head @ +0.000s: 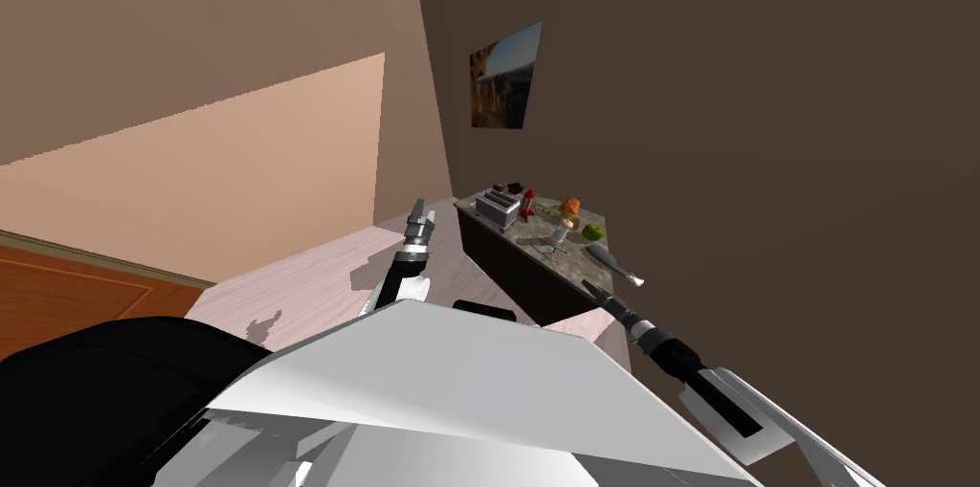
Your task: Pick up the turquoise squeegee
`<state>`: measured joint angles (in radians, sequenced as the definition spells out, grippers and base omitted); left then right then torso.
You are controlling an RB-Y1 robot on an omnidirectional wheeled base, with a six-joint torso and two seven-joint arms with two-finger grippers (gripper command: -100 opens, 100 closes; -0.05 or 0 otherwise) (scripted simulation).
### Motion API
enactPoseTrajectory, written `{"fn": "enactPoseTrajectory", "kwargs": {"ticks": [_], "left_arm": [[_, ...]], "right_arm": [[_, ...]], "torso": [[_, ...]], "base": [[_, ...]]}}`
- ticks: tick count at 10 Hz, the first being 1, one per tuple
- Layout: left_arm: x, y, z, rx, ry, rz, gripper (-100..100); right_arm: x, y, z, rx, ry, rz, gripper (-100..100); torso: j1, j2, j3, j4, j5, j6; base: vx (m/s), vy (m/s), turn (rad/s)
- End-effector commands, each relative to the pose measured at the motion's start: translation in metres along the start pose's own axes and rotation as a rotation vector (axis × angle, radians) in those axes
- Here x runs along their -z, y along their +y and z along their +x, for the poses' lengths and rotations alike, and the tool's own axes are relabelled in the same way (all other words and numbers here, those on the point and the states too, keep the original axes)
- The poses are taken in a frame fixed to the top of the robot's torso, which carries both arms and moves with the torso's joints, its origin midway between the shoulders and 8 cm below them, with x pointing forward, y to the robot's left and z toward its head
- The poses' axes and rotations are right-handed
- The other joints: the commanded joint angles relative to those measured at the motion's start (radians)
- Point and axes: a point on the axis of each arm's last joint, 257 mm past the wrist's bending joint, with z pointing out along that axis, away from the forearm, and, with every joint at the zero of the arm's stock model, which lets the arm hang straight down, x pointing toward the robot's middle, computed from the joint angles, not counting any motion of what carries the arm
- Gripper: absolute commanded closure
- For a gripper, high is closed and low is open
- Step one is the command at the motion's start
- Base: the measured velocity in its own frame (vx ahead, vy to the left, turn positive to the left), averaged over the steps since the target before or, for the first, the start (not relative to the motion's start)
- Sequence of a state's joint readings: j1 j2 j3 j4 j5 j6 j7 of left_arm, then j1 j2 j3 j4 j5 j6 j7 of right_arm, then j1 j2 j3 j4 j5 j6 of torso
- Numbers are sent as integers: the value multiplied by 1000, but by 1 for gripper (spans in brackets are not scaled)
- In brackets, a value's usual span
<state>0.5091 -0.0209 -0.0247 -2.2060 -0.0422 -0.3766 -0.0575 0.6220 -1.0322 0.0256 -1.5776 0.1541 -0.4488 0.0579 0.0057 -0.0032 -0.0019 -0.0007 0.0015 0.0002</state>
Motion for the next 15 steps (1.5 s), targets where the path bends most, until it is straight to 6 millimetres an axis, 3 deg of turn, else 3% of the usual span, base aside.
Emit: {"fn": "enactPoseTrajectory", "kwargs": {"ticks": [1,4,7,9,10,12,13,15], "left_arm": [[0,0,0,0,0,0,0],[0,0,0,0,0,0,0],[0,0,0,0,0,0,0],[0,0,0,0,0,0,0],[0,0,0,0,0,0,0],[0,0,0,0,0,0,0],[0,0,0,0,0,0,0],[0,0,0,0,0,0,0]], "right_arm": [[13,-27,6,58,53,53,-100],[33,-71,8,159,138,137,-100],[47,-96,7,207,181,189,-100],[72,-133,5,294,259,262,-100],[75,-137,3,298,262,273,-100],[103,-173,-3,378,336,349,-100],[103,-173,-3,378,336,349,-100],[131,-203,-9,446,404,416,-100]], "torso": [[0,0,0,0,0,0],[4,-2,-1,0,1,0],[2,0,0,0,0,0],[1,0,0,0,0,0],[5,-3,-1,-1,1,-1],[4,-1,-1,0,1,0],[5,-4,-2,-1,1,0],[3,-1,0,0,0,0]], "base": [[63,98,163],[85,146,129],[58,90,91],[91,129,182],[94,131,64],[108,136,171],[93,103,61],[74,116,158]]}}
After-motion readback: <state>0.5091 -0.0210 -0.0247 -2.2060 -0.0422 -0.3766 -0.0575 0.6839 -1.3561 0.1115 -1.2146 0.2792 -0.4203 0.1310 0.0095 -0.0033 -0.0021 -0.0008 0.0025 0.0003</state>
